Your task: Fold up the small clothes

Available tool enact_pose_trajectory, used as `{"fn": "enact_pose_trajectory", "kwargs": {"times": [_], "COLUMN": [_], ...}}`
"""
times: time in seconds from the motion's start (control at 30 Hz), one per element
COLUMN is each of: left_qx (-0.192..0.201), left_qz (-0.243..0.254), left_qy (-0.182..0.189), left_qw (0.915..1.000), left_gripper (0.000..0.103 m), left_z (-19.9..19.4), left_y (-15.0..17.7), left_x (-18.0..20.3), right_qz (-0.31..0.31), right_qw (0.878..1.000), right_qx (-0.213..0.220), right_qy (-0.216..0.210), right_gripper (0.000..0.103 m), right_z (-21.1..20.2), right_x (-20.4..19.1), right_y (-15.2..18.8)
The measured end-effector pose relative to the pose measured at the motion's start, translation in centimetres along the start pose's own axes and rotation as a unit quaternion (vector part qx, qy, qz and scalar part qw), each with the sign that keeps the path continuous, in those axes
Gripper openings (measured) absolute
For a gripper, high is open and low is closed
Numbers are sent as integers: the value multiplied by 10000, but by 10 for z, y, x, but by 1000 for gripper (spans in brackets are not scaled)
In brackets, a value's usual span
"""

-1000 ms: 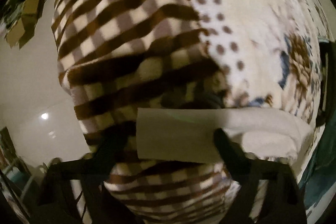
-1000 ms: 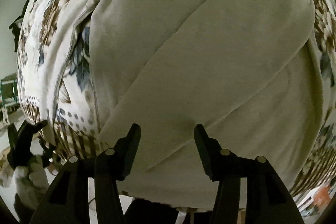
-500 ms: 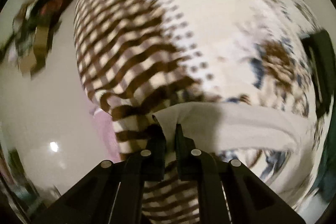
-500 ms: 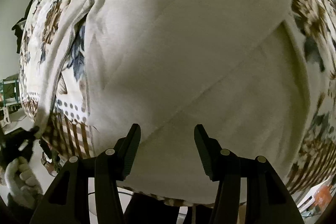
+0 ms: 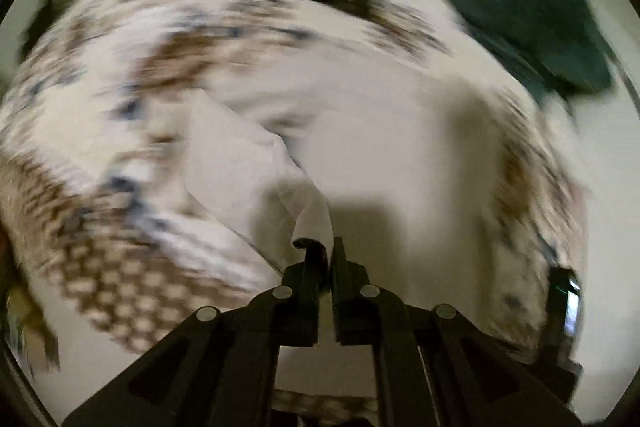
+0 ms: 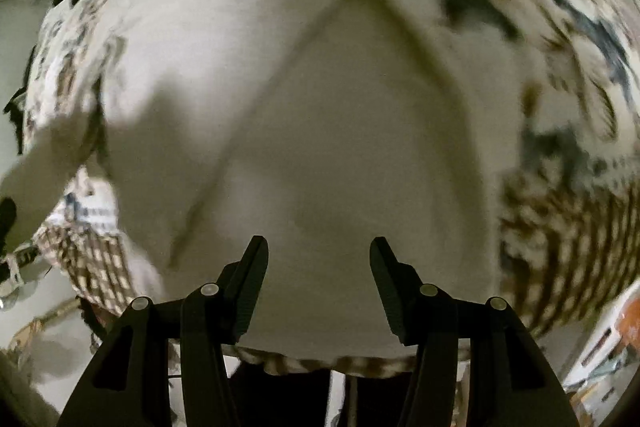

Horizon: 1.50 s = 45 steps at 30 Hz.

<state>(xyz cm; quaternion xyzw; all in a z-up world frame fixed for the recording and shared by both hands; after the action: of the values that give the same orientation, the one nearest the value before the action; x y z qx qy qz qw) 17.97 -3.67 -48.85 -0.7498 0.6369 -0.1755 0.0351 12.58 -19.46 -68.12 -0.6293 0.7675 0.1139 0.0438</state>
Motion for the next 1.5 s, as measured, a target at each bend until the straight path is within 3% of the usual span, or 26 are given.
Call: {"fn": "enact_pose_trajectory", "kwargs": {"times": [0.13, 0.23, 0.37, 0.5, 0.53, 0.6, 0.63, 0.67, 0.73, 0.8, 0.93, 1.13, 1.17, 1.27, 1.33, 1.4, 1.5], "left_qx": [-414, -691, -1092, -1364, -1439, -1520, -1543, -1557, -1540, -1454, -1248, -1335, -1372, -1400, -1427, -1456, -1513], "left_qz": [797, 1254, 1750, 1831, 1753, 1544, 1447, 1350, 1042, 749, 166, -397, -488, -578, -607, -632, -581], "left_qy": [624, 828, 904, 799, 725, 504, 429, 360, 206, 153, -301, -1162, -1230, -1348, -1351, -1297, -1180], "left_qw": [9940, 9862, 9743, 9703, 9712, 9749, 9764, 9779, 9823, 9864, 9916, 9834, 9817, 9792, 9786, 9788, 9797], "left_gripper": [3, 3, 3, 6, 6, 16, 36, 66, 90, 90, 90, 90, 90, 90, 90, 90, 90], "left_z": [19, 29, 50, 69, 74, 79, 82, 82, 82, 75, 62, 60, 60, 58, 58, 59, 59], "left_y": [34, 62, 94, 113, 114, 109, 103, 99, 85, 74, 50, 54, 58, 65, 71, 76, 85], "left_x": [81, 119, 147, 149, 145, 132, 124, 115, 93, 69, 3, -88, -98, -115, -119, -119, -115], "right_qz": [341, 579, 805, 983, 1018, 1137, 1164, 1194, 1222, 1193, 998, 516, 446, 384, 676, 832, 812], "right_qw": [9992, 9978, 9958, 9943, 9941, 9933, 9931, 9928, 9917, 9906, 9876, 9880, 9902, 9986, 9975, 9963, 9943], "right_qx": [-7, -31, -67, -70, -58, 25, 67, 121, 256, 360, 453, 20, -9, 101, 159, 194, 317], "right_qy": [201, 321, 437, 405, 373, 189, 101, -16, -315, -572, -1123, -1455, -1323, -357, -89, -133, -621], "right_gripper": [55, 55, 55, 55, 55, 55, 55, 55, 55, 55, 55, 57, 56, 37, 37, 37, 39], "right_z": [-1, -2, -6, -12, -14, -22, -26, -32, -45, -54, -60, -37, -34, -26, -31, -39, -58], "right_x": [41, 71, 107, 136, 142, 153, 160, 165, 171, 170, 152, 116, 113, 126, 149, 162, 161], "right_y": [14, 25, 37, 44, 44, 42, 43, 40, 32, 21, 0, -5, -2, 4, 7, 8, 7]}}
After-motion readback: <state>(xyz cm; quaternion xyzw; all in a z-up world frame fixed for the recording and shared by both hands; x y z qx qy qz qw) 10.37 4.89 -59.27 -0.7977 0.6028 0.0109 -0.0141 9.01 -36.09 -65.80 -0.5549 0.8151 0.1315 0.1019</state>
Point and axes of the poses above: each gripper's, at about its wrist camera, not at the fingertips, and z roughly the way its jaws point, x to its right, y to its underside, the point moved 6 cm from there along z, roughly the way its jaws point, and after that the axes turned 3 degrees about -z, right-handed, at the moved point
